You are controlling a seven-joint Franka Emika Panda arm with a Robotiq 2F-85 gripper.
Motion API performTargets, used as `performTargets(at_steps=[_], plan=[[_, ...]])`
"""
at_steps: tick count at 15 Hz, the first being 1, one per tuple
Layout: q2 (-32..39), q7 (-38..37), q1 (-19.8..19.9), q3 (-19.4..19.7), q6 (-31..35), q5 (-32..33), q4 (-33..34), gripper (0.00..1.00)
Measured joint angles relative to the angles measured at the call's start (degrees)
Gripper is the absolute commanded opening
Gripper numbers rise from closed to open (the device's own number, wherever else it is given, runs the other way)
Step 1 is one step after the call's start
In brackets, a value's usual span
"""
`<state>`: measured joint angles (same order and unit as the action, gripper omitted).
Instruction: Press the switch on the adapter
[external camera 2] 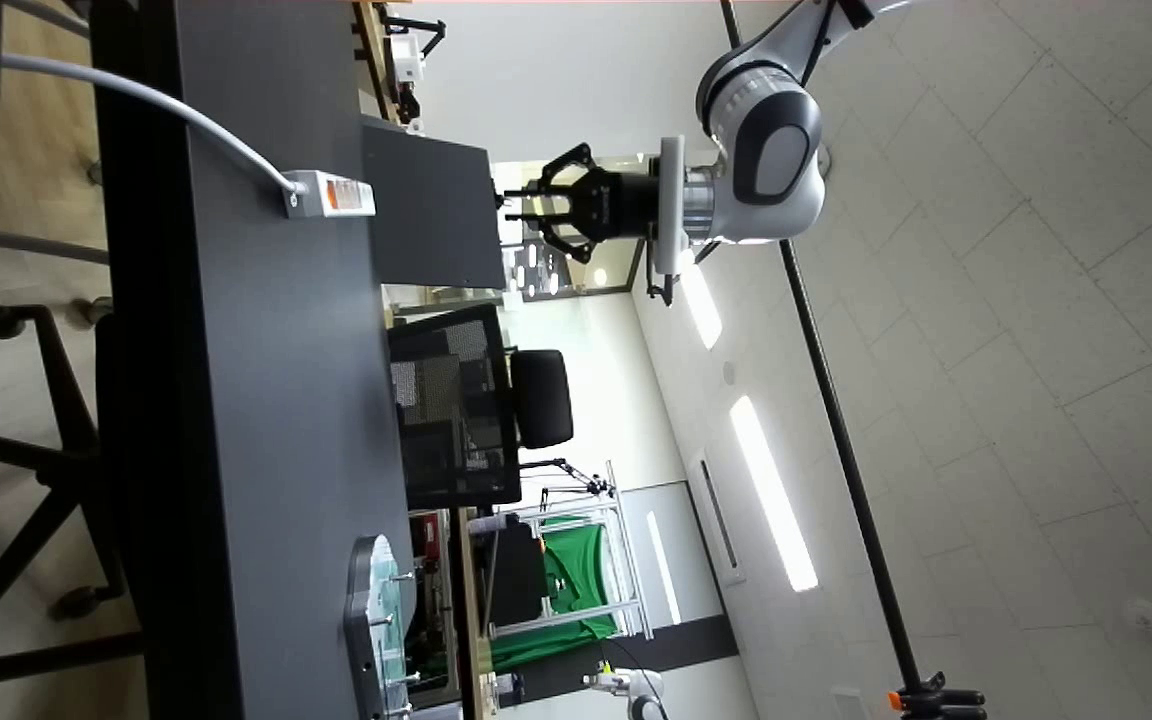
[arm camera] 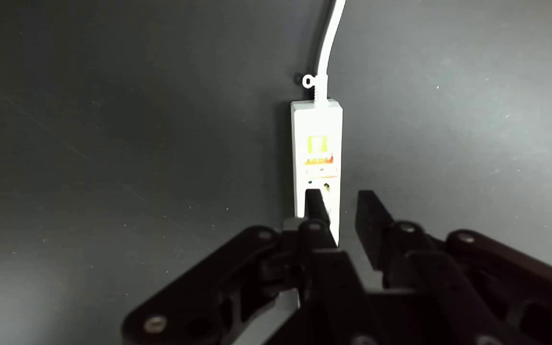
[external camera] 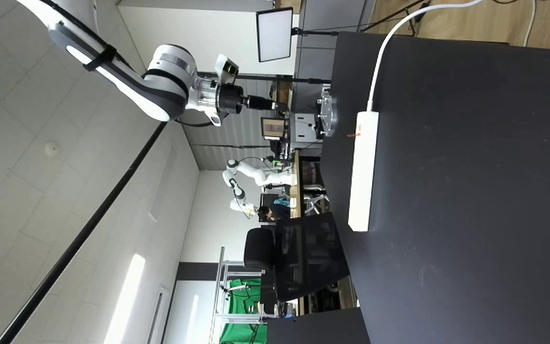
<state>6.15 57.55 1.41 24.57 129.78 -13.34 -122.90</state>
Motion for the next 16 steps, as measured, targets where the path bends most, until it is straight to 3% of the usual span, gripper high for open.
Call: performTargets(at_steps=[1,2,4,8,16], plan=[[0.0,0.0,0.01,0.0,-0.01,0.0,0.0,0.25],[0.0,0.0,0.01,-0.01,-0.01,0.0,0.0,0.06],[0.01,0.0,1.02,-1.09,0.0,0.1,-0.01,0.0],[2.47,0.0,6.04,-8.05,1.86,-0.07,0.53,0.0],[14.52,-0.06,8.82,-17.0,5.5,0.36,5.5,0.0]])
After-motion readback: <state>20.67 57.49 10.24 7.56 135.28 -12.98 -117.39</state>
